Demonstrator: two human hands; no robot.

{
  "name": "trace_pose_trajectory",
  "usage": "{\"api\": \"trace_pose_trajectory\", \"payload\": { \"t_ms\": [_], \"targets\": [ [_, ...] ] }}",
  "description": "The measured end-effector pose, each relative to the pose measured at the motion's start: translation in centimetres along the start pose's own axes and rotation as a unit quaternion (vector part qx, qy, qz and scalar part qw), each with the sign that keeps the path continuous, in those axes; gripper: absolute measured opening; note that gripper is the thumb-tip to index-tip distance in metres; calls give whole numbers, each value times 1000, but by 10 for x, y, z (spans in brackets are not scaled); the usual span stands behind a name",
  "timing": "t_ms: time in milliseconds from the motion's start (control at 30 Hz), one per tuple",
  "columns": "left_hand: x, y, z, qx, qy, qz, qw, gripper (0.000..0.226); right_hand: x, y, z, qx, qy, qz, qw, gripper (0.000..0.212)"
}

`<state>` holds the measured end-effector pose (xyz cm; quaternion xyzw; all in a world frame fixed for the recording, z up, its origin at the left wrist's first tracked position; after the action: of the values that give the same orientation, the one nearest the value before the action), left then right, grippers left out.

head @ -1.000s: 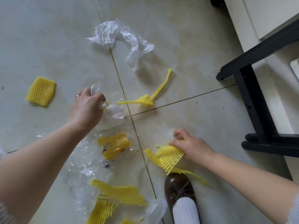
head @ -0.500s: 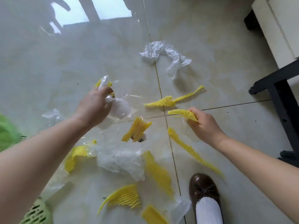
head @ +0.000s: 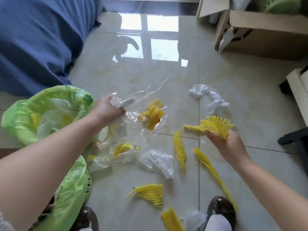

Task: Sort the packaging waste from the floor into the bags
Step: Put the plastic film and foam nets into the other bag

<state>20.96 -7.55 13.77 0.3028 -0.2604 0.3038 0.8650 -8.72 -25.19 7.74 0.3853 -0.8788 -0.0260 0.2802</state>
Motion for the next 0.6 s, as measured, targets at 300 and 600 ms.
{"api": "trace_pose_trajectory", "payload": {
  "t_ms": [300, 600],
  "targets": [
    [99, 82, 5, 0, 264, 15, 964, 19, -5, 7, -138, 111, -27, -10, 993, 67],
    [213, 119, -48, 51, 324, 114, 938, 16, -70, -19, -242, 160, -39, -72, 984, 45]
  ]
}}
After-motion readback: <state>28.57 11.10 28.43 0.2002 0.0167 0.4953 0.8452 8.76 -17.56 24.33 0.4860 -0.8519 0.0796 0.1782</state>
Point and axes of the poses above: each hand's wrist, its own y-axis away from the middle knuckle, its own x-axis out of the back of the hand, z = x × y, the point moved 2 cm from there along -y, towards the middle knuckle, and after that the axes turned 12 degrees about -z, right-handed, at the moved point
